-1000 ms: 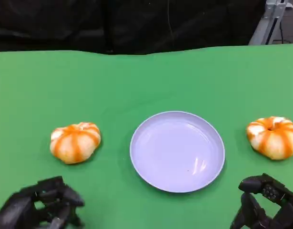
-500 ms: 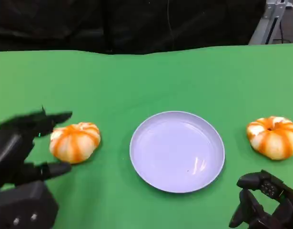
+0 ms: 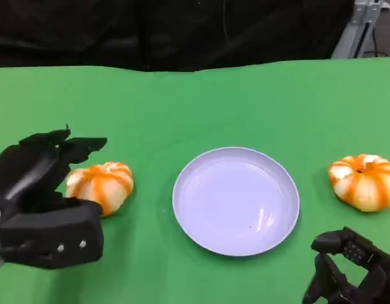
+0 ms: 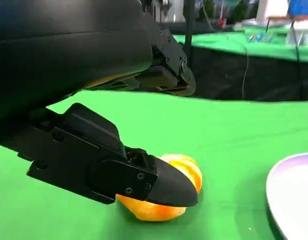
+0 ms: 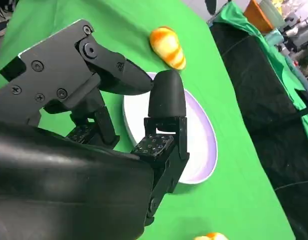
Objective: Grasp the bread from the table and place it into the plate.
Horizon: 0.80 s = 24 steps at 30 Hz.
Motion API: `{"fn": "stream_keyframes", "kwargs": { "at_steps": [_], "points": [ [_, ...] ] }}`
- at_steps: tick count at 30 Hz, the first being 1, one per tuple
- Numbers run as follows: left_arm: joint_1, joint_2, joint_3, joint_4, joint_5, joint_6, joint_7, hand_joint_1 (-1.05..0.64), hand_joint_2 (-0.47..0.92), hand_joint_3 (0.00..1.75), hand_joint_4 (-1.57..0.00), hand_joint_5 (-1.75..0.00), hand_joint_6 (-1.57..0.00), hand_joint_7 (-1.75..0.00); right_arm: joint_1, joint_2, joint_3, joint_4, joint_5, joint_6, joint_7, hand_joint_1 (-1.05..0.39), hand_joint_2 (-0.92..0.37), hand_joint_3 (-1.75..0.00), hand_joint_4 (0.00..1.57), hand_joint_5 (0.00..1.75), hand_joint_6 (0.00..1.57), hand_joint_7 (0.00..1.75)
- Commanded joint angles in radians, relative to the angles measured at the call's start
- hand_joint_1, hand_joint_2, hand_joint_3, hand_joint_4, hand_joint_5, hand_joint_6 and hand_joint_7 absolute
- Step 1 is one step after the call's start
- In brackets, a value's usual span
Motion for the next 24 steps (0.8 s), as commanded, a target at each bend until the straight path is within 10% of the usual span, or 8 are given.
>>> {"fn": "stream_keyframes", "kwargs": {
  "at_steps": [1, 24],
  "points": [
    [-0.045, 0.007, -0.031, 0.061, -0.013, 0.020, -0.007, -0.95, 0.92, 0.19, -0.21, 0.00, -0.40, 0.00, 0.006, -0.005, -0.005, -0.010, 0.000, -0.011, -0.004, -0.17, -0.55, -1.04, 0.93, 1.56, 0.88, 1.29],
    [-0.235, -0.031, -0.191, 0.442, -0.025, 0.027, 0.036, -0.98, 0.92, 0.27, -0.15, -0.01, -0.37, -0.01, 0.017, 0.003, 0.009, -0.042, 0.004, 0.004, -0.023, -0.18, -0.55, -1.06, 0.95, 1.53, 0.88, 1.30]
  ]
}}
